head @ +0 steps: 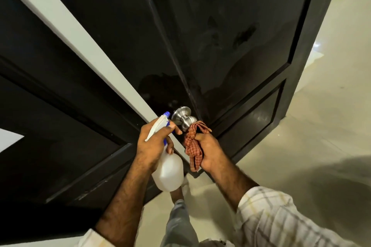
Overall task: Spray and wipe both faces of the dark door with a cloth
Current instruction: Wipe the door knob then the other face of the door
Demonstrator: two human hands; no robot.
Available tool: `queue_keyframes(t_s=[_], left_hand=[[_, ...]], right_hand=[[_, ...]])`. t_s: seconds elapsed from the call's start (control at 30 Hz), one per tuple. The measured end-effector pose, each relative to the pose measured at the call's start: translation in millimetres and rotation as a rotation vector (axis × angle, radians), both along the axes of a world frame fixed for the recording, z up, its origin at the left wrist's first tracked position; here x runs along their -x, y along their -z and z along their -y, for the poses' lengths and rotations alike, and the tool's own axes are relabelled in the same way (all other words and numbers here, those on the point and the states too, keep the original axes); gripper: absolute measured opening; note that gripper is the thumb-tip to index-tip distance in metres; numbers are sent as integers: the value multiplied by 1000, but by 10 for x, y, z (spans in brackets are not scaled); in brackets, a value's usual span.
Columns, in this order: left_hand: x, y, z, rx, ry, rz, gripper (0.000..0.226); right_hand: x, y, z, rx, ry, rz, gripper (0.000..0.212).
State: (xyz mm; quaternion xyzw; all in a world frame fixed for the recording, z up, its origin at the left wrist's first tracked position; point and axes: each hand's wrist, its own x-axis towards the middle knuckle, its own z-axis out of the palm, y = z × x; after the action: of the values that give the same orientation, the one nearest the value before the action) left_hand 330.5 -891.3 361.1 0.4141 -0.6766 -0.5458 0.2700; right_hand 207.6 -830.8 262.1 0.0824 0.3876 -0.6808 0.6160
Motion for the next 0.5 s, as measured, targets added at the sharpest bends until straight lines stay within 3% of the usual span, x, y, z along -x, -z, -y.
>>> queue_keyframes(t_s=[0.07, 0.1, 0.23, 0.3, 0.33, 0.4, 0.43, 0.5], left_hand=[[-34, -56, 10, 3, 3, -12, 15], [-62, -78, 18, -1, 1, -16, 15], [-102, -65, 33, -6, -6, -9, 16], [-69, -25, 16, -10, -8, 7, 15], [-49, -6, 5, -11, -8, 9, 13], [-1, 15, -23, -24, -5, 2, 10], [27, 15, -40, -36, -5, -10, 9], [54, 18, -70, -68, -19, -40, 9]], right_hand=[[70, 31, -1, 24, -16, -95, 33], [139, 76, 12, 28, 7, -294, 36], [529, 79, -47, 45, -167, -1720, 62], [679, -58, -59, 68, -336, -2222, 77], [717, -140, -53, 82, -411, -2332, 80], [766, -204, -18, 101, -476, -2371, 80], [752, -191, -16, 110, -438, -2301, 77], [682, -53, 0, 155, -280, -1927, 69]])
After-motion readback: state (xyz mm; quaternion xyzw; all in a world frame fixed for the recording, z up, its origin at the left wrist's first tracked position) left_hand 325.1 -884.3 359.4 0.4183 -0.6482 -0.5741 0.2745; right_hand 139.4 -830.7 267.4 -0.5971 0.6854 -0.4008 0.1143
